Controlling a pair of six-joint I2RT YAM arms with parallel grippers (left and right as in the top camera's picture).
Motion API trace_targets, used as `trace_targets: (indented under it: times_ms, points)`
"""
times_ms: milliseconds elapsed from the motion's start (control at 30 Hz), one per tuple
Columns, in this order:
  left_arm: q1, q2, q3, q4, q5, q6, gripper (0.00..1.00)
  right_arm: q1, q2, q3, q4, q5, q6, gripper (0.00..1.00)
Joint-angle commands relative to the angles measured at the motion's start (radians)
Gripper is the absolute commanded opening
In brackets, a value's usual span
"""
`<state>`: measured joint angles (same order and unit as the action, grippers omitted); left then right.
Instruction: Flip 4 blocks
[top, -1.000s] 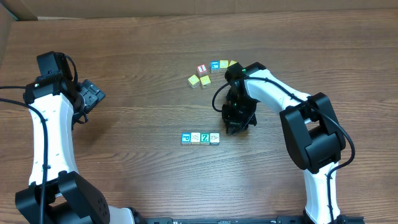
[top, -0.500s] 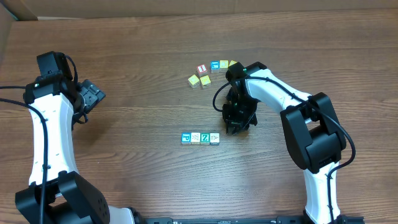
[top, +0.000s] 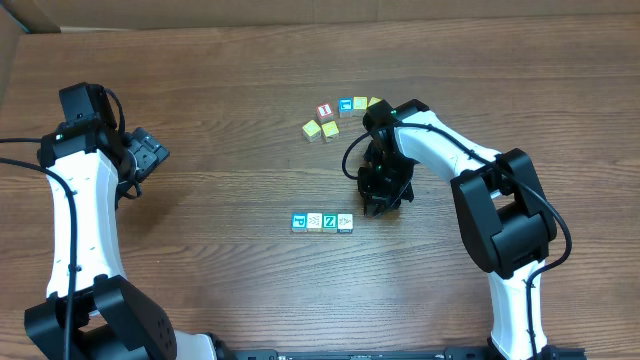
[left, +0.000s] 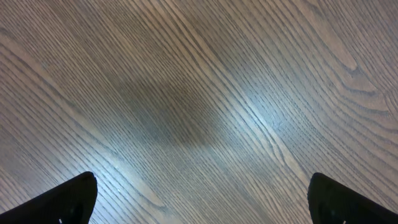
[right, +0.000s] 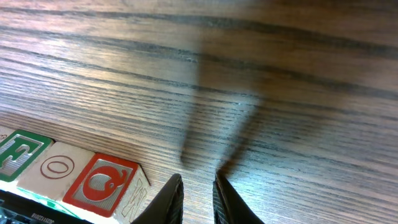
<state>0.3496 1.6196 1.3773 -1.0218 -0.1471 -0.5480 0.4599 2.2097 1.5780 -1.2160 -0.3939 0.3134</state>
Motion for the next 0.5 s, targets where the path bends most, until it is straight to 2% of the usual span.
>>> trace_targets:
  times_ms: [0,467]
  points:
    - [0.003,-0.005,0.010,0.001,-0.006,-0.002,1.00,-0.001,-0.020,-0.006,0.006,0.019,-0.005,0.19]
    - [0.003,-0.005,0.010,0.001,-0.006,-0.002,1.00,-0.001,-0.020,-0.006,0.007,0.008,-0.002,0.20]
